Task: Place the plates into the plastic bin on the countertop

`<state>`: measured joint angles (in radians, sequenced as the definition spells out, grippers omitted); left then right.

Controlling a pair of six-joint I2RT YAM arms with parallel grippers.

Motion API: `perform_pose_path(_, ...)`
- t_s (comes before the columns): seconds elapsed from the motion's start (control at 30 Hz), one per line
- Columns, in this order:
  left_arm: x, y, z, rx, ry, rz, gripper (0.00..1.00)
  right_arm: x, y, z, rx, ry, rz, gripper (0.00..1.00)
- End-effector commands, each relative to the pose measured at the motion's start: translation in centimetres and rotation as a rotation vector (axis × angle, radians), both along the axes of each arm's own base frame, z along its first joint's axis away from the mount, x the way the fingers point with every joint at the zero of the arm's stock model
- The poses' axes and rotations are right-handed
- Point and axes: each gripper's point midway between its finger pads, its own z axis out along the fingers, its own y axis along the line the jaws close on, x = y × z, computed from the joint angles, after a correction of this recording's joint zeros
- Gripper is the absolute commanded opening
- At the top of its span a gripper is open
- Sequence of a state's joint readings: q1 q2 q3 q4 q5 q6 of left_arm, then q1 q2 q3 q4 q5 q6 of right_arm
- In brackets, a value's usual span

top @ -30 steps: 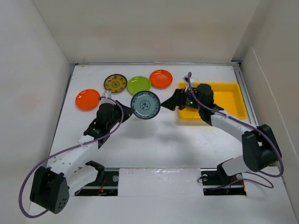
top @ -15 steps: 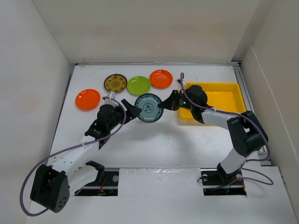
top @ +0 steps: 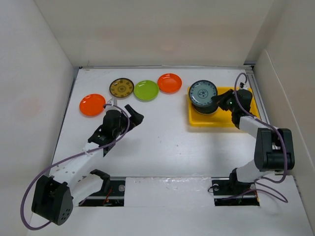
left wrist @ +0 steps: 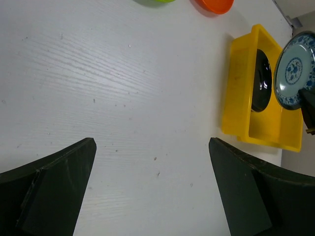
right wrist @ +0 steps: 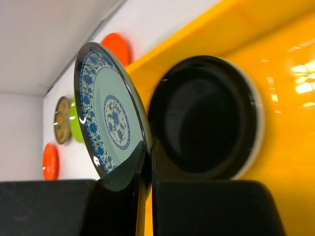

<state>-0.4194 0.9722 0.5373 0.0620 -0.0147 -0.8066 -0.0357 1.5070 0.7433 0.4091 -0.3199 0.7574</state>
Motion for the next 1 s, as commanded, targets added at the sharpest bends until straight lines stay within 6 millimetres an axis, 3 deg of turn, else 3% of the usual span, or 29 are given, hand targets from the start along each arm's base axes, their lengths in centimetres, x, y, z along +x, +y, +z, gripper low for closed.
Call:
perform_pose_path(0.0,0.6,0.2,2.8,0.007,-0.081,0.002,1.0,1.0,-1.9,-0.7,-0.009,0.018,-0.049,0.0)
perform_pose_path(0.2,0.5,1.5,2.6,0.052,-0.069,0.051,1.0,1.2,-3.2,-1.3,-0.012,0.031,-0.084,0.01)
perform_pose_path(0.27,0.4,1.9,2.5,0.068,-0.056,0.067,1.0,0.8,-3.2,-1.8,-0.011,0.05,-0.084,0.09)
perform_pose_path(0.3,0.5,2.2,2.0,0.077,-0.039,0.089,1.0,0.8,-3.2,-1.5,-0.012,0.04,-0.084,0.17)
perform_pose_path(0.33,0.8,2.2,2.5,0.072,-0.039,0.102,1.0,0.8,-3.2,-1.5,-0.012,0.04,-0.084,0.56)
perform_pose_path(0.37,0.7,2.5,1.6,0.098,0.001,0.109,1.0,0.7,-3.2,-1.3,-0.012,0.042,-0.084,0.73)
perform_pose_path(0.43,1.2,3.0,1.7,0.119,0.02,0.148,1.0,0.5,-3.7,-0.1,-0.035,0.02,-0.112,0.84)
perform_pose_path(0.47,1.5,3.3,1.2,0.109,0.052,0.179,1.0,0.1,-3.6,-0.2,-0.041,0.039,-0.121,0.96)
perform_pose_path(0.5,1.9,4.6,0.8,0.107,0.075,0.226,1.0,-0.3,-3.5,1.3,-0.059,0.01,-0.126,1.0)
perform_pose_path(0.53,2.3,4.6,1.3,0.079,0.066,0.231,1.0,-0.4,-4.1,1.9,-0.073,0.002,-0.162,1.0)
perform_pose_path(0.67,3.4,6.5,1.7,0.024,0.091,0.387,1.0,-2.2,-3.2,5.4,-0.112,-0.056,-0.167,1.0)
perform_pose_path(0.77,4.6,8.8,2.5,-0.065,0.072,0.537,1.0,-3.9,-0.9,8.3,-0.147,-0.107,-0.107,1.0)
perform_pose_path(0.8,4.5,9.6,1.2,-0.076,0.095,0.577,1.0,-4.6,0.6,8.4,-0.143,-0.095,-0.062,1.0)
perform_pose_path(0.93,5.7,13.5,-0.3,-0.138,0.115,0.729,1.0,-6.9,5.4,10.1,-0.133,-0.165,0.158,1.0)
perform_pose_path(0.97,6.2,15.2,-0.8,-0.137,0.12,0.779,1.0,-7.5,6.1,10.6,-0.132,-0.184,0.199,1.0)
